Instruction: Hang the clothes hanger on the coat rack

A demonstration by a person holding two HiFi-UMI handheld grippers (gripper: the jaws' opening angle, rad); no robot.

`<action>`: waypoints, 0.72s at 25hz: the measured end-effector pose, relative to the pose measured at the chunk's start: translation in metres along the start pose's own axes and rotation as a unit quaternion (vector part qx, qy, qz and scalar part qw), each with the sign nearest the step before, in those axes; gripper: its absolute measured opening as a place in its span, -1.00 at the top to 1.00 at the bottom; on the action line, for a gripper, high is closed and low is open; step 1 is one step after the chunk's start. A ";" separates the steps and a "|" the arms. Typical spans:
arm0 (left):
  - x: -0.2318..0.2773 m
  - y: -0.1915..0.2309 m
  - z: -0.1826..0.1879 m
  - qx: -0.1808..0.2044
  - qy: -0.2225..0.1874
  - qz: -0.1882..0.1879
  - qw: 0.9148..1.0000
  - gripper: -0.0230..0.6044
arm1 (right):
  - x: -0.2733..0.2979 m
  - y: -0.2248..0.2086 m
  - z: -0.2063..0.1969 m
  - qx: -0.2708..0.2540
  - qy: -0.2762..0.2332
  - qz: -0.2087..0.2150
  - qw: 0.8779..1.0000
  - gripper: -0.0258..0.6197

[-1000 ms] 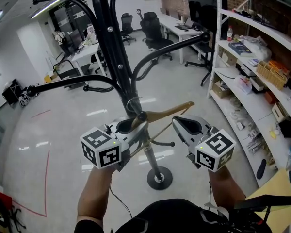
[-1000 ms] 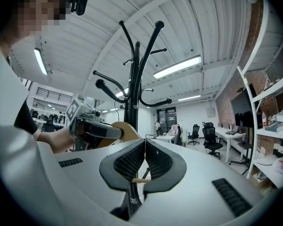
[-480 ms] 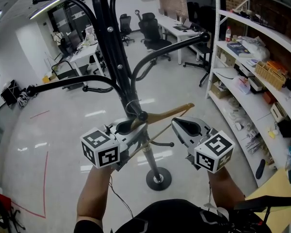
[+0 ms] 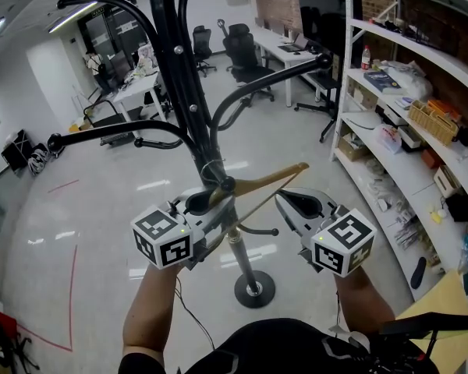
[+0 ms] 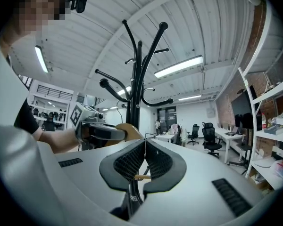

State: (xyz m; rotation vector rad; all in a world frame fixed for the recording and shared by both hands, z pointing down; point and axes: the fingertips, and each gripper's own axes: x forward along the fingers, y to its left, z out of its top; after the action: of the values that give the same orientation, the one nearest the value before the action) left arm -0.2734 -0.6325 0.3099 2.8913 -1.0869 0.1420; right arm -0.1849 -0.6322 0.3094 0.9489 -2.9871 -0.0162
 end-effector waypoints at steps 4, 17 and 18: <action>-0.003 0.000 0.006 0.029 -0.027 0.011 0.999 0.75 | -0.004 0.000 0.000 -0.004 0.001 0.000 1.000 0.90; -0.015 0.005 0.019 0.084 -0.063 0.053 0.993 0.54 | -0.012 0.002 0.000 -0.007 0.005 0.003 1.000 0.90; -0.015 0.006 0.019 0.082 -0.065 0.056 0.993 0.53 | -0.013 0.002 0.000 -0.007 0.005 0.003 1.000 0.90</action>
State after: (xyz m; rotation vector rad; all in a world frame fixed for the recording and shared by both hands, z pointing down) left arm -0.2868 -0.6289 0.2892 3.0211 -1.3198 0.0517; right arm -0.1757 -0.6233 0.3096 0.9359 -2.9762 -0.0321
